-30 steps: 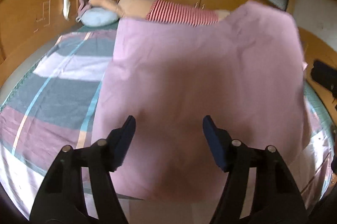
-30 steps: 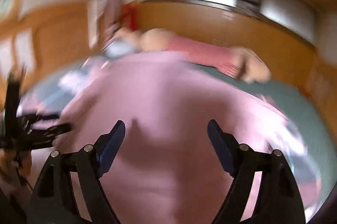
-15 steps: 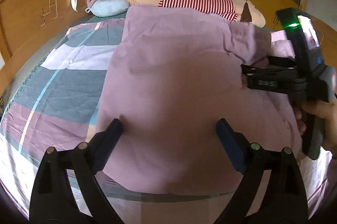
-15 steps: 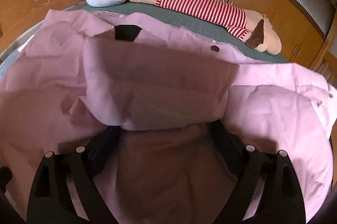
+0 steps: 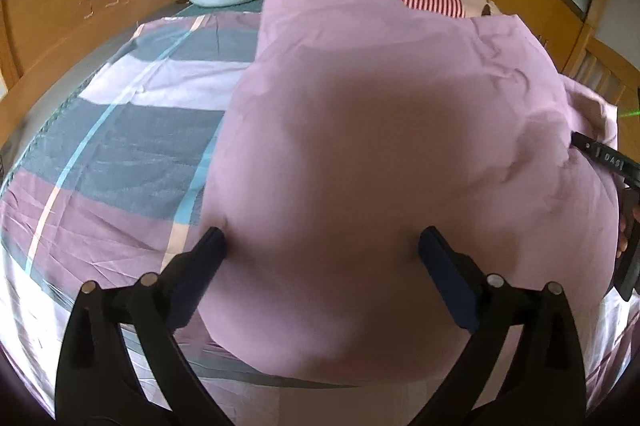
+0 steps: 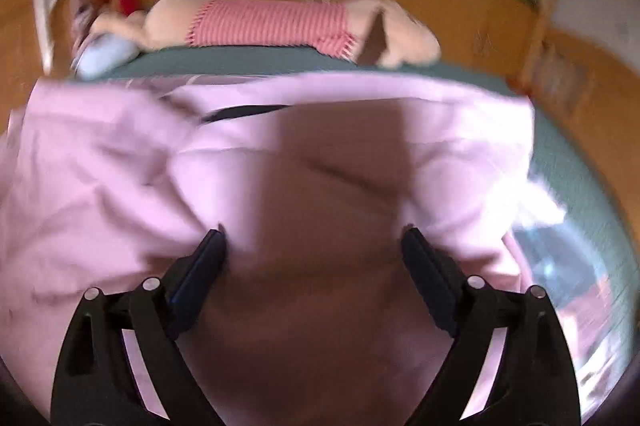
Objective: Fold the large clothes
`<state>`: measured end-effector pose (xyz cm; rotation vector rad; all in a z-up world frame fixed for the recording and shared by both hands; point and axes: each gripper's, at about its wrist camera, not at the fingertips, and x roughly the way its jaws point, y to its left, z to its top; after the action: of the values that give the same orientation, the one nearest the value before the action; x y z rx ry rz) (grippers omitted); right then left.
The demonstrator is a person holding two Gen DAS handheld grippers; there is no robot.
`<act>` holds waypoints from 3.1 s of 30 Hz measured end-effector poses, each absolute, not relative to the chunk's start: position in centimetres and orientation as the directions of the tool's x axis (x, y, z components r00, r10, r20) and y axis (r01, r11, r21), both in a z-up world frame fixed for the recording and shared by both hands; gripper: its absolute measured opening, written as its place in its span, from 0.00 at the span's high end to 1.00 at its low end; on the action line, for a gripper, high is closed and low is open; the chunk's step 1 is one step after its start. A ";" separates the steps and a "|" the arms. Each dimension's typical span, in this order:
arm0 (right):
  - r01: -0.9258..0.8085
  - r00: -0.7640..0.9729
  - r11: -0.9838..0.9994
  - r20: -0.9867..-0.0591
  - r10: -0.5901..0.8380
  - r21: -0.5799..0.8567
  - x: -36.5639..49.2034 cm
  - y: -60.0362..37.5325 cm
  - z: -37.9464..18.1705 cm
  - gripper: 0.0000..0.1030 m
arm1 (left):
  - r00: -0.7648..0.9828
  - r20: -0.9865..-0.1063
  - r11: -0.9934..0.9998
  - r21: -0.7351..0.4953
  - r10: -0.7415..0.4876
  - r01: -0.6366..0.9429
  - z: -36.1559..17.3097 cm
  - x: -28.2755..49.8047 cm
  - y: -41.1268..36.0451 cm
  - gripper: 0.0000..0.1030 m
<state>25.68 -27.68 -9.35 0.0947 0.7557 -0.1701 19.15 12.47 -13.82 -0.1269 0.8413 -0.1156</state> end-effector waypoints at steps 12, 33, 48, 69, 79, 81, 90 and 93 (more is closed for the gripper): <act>0.418 0.684 0.908 -0.657 -0.318 -0.004 23.4 -32.0 -8.0 0.08 | 0.642 -0.750 0.984 -0.176 -0.159 0.039 -14.0 19.2 13.0 0.02; 0.386 0.694 0.905 -0.703 -0.157 0.179 21.5 -31.0 -10.6 0.04 | 0.663 -0.738 0.991 -0.125 -0.131 0.056 -14.0 18.2 11.3 0.02; -0.008 0.848 0.995 -0.527 0.060 0.101 18.5 -17.0 -4.0 0.03 | 0.665 -0.738 0.992 -0.115 -0.115 0.045 -14.0 18.3 11.1 0.02; -0.003 0.864 0.997 -0.502 0.038 0.071 22.6 -12.4 -4.9 0.01 | 0.648 -0.754 0.993 -0.109 -0.106 0.035 -14.4 18.4 11.2 0.02; 0.340 0.787 0.926 -0.588 -0.187 0.161 19.7 -29.0 -8.6 0.01 | 0.661 -0.745 0.995 -0.091 -0.091 0.034 -14.6 18.3 10.8 0.02; 0.395 0.763 0.897 -0.614 -0.200 0.199 19.6 -31.4 -9.0 0.01 | 0.666 -0.741 0.996 -0.083 -0.085 0.035 -14.7 18.3 10.6 0.02; 0.429 0.796 0.888 -0.532 -0.288 0.162 16.0 -31.3 -6.1 0.01 | 0.663 -0.745 0.998 -0.047 -0.067 0.048 -13.5 18.2 10.0 0.02; 0.291 0.833 0.953 -0.514 -0.207 0.088 12.5 -26.6 -4.0 0.01 | 0.709 -0.700 0.995 -0.037 -0.093 0.093 -11.2 16.4 8.8 0.02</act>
<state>12.46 -26.61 -4.04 0.1653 0.5242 -0.2651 16.39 8.83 -11.19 0.0008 0.7765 -0.1033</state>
